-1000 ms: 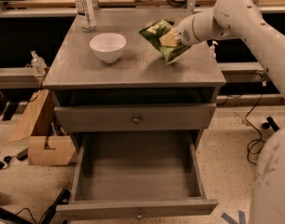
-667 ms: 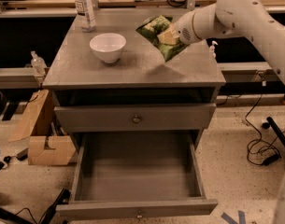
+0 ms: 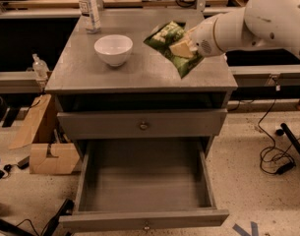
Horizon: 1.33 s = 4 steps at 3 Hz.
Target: Place green jalapeno chip bag into middle drawer
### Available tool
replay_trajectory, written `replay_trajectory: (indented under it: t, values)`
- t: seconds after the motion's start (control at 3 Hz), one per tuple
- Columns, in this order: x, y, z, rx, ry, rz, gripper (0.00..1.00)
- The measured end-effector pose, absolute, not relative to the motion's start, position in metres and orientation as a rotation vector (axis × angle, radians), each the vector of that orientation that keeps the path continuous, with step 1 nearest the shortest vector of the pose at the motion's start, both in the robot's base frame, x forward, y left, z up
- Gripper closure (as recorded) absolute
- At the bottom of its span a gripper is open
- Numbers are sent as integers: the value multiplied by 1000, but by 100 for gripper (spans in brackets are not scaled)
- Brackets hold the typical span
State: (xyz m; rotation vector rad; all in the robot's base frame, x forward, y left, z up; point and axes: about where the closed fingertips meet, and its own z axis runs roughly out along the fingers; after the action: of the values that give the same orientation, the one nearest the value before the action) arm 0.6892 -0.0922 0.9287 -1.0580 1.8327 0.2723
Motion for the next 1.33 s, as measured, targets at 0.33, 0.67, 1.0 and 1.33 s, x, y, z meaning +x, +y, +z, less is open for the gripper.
replay_trajectory:
  t: [0.33,0.67,1.0,1.33]
  values:
    - [642,-92,921,-1110,1819,293,100]
    - [603,-93,899,-1168,1800,366,100]
    - [578,-96,871,-1236,1795,445,100]
    - [578,-96,871,-1236,1795,445,100]
